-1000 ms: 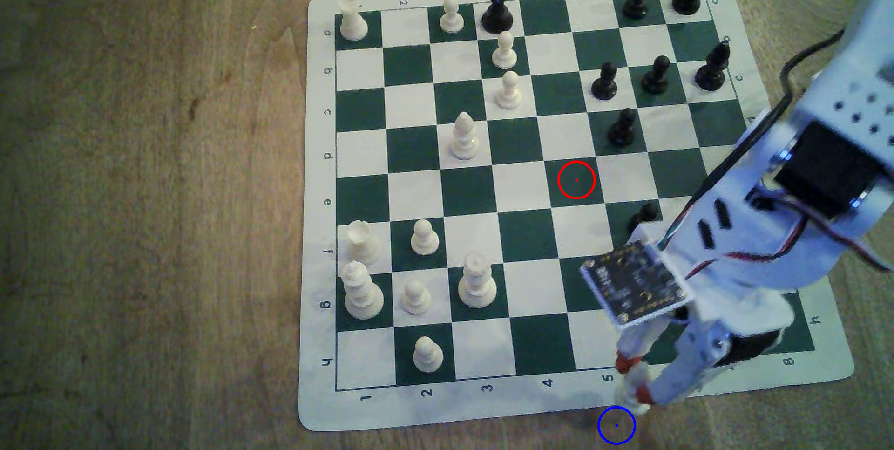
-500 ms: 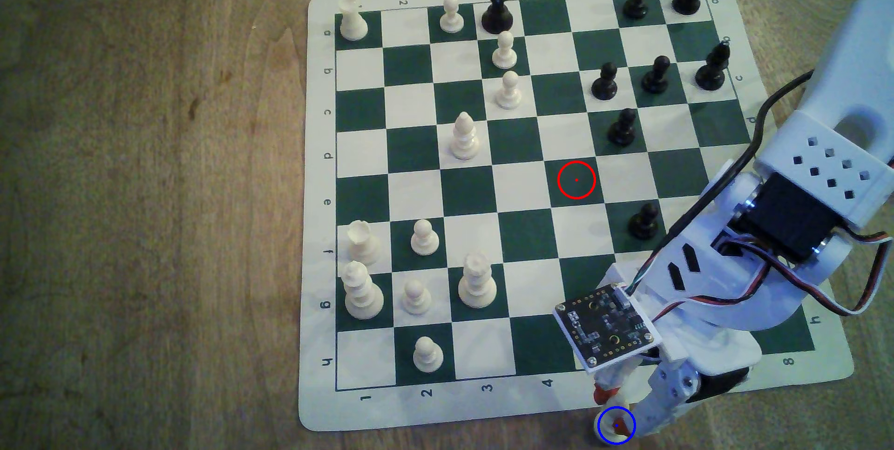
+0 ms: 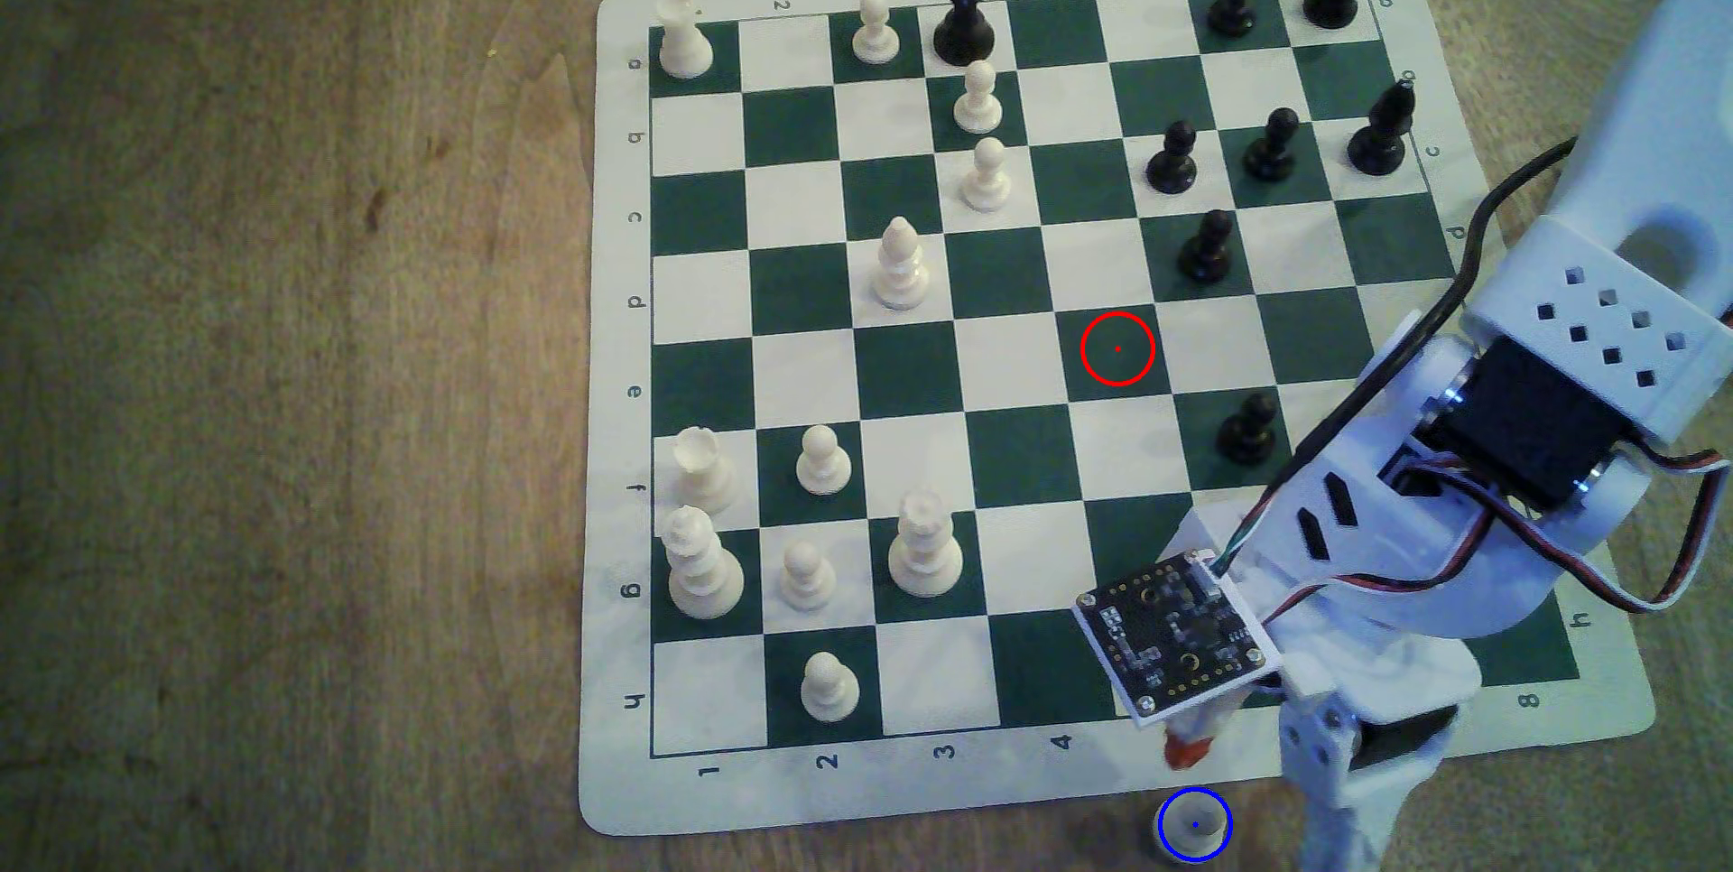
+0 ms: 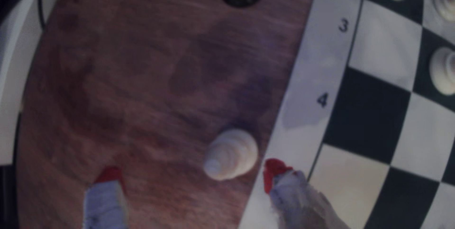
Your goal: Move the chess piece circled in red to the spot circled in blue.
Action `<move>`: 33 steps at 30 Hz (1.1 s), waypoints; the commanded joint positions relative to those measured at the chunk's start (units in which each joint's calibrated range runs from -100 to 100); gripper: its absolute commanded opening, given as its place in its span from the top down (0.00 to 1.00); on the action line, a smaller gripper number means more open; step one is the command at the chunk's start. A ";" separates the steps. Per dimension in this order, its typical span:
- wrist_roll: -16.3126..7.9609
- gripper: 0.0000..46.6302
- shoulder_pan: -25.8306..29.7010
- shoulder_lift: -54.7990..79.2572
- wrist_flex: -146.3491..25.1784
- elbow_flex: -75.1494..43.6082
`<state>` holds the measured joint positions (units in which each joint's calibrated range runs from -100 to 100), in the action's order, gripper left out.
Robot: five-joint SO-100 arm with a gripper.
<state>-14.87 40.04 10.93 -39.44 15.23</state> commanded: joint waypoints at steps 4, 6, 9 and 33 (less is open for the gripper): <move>0.49 0.29 0.20 -7.54 -6.18 -2.17; 0.83 0.30 0.04 -9.66 -7.40 -0.90; 1.03 0.35 -0.19 -14.75 -10.11 0.09; 16.26 0.84 -32.89 -68.40 49.68 54.13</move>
<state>0.22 11.65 -47.97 -2.31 65.21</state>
